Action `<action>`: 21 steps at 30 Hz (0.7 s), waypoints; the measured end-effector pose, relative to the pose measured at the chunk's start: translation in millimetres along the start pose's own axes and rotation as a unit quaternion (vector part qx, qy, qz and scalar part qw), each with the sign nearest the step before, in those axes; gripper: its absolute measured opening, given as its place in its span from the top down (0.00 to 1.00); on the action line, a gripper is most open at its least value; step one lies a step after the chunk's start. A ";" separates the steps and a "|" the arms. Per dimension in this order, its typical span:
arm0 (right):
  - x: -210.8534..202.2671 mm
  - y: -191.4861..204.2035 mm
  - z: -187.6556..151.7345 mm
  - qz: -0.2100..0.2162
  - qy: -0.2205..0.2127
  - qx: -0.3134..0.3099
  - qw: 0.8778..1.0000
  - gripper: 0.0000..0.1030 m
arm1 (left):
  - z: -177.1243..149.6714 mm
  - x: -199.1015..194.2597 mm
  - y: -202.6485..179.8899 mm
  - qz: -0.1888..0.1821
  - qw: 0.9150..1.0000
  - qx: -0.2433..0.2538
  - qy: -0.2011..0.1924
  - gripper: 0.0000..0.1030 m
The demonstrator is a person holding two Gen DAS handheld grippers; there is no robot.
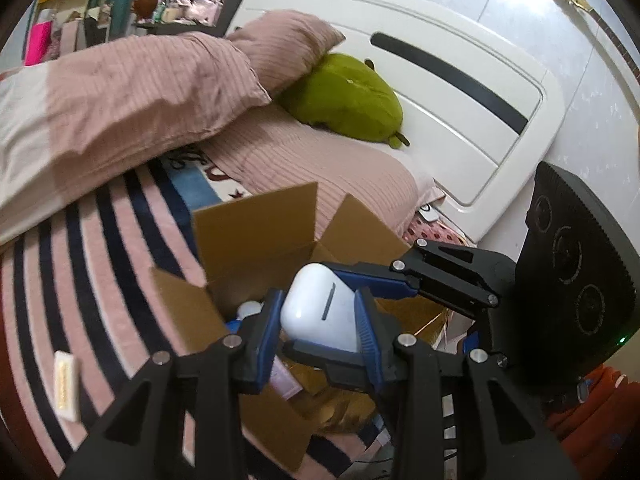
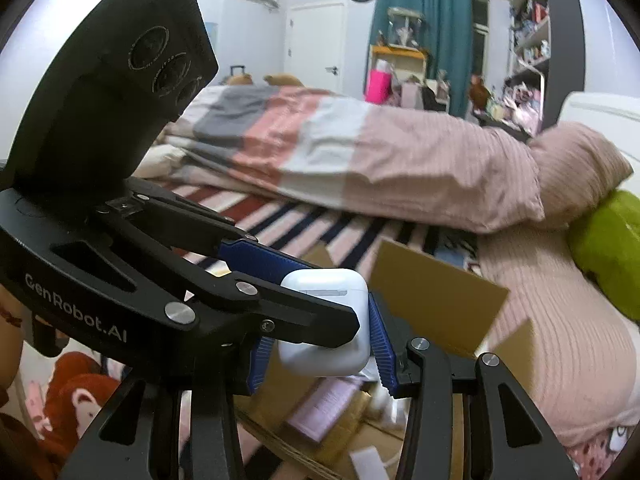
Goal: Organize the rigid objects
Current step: 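Carry the earbud case into the cardboard box and release it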
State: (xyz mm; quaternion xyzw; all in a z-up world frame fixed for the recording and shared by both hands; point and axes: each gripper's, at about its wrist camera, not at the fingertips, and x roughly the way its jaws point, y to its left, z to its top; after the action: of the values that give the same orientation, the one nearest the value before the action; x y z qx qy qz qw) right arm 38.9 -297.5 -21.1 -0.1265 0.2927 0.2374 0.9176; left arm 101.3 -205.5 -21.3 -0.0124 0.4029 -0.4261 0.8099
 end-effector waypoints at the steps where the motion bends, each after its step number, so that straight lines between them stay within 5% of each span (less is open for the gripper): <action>1: 0.5 -4.2 -2.0 -0.004 0.006 0.002 1.000 0.62 | 1.3 4.3 -1.1 -0.001 1.000 0.001 0.003 0.67; 5: 1.9 -16.1 -8.3 -0.010 0.024 0.012 1.000 0.62 | 5.7 19.1 -4.4 0.016 1.000 0.006 0.014 0.64; 8: 4.6 -23.8 -12.6 -0.007 0.043 0.033 0.999 0.57 | 5.5 18.8 -6.2 0.048 0.999 0.009 0.006 0.29; 9: 4.9 -26.3 -13.4 -0.008 0.045 0.041 0.998 0.42 | 4.8 15.8 -6.8 0.053 0.999 0.011 0.000 0.26; 10: 4.0 -27.6 -14.0 -0.013 0.044 0.047 0.998 0.29 | 4.3 14.4 -6.6 0.054 0.998 0.012 -0.002 0.26; 11: 2.9 -28.3 -14.5 -0.017 0.040 0.047 0.998 0.27 | 4.0 12.3 -6.6 0.059 0.998 0.013 -0.004 0.25; 21: -9.2 -19.6 -13.9 -0.023 0.046 0.037 0.998 0.27 | -5.7 -21.8 -10.4 0.099 0.994 0.020 -0.032 0.21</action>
State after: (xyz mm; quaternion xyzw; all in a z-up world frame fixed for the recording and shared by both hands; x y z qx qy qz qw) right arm 35.6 -322.8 -24.9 -0.1102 0.3400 0.1997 0.9124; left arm 83.6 -195.0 -7.4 0.0303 0.3672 -0.3510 0.8608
